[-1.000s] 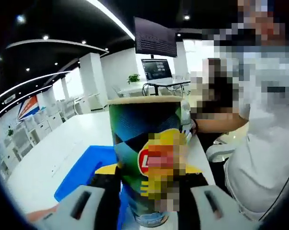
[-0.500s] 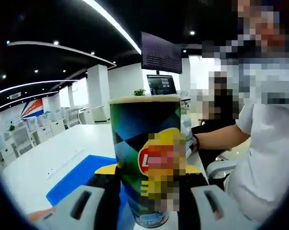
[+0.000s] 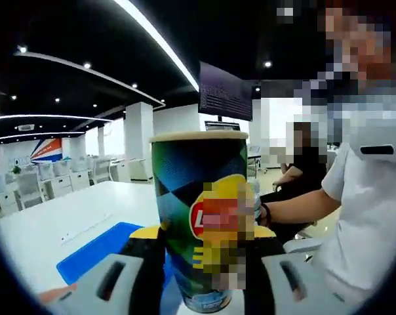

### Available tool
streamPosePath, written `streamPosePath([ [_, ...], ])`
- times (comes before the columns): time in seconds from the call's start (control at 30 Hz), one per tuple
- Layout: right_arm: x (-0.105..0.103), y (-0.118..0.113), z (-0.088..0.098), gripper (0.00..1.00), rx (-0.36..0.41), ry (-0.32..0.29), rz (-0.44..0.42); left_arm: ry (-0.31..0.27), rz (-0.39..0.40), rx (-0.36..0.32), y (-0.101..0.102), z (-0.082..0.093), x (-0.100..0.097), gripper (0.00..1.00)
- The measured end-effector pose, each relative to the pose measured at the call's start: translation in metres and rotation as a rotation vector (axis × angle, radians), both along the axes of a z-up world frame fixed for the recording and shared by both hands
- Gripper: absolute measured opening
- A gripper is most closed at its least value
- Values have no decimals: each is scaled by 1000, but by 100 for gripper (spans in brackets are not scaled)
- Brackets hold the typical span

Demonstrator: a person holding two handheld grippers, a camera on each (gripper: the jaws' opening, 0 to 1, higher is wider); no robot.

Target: Open the lid of the chip container on the table, take out the chips, place them into the box in front of the container, and close the lid

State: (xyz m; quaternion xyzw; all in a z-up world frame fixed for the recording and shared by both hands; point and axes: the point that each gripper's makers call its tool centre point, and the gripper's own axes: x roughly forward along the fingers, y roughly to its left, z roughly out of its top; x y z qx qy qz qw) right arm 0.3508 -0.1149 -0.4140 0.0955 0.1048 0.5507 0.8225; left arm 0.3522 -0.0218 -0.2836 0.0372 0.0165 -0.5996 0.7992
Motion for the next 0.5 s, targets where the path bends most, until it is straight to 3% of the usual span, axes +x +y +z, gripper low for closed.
streamPosePath([
  [0.5, 2, -2, 0, 7, 3, 4, -9, 1, 16, -41, 0, -5, 2, 46],
])
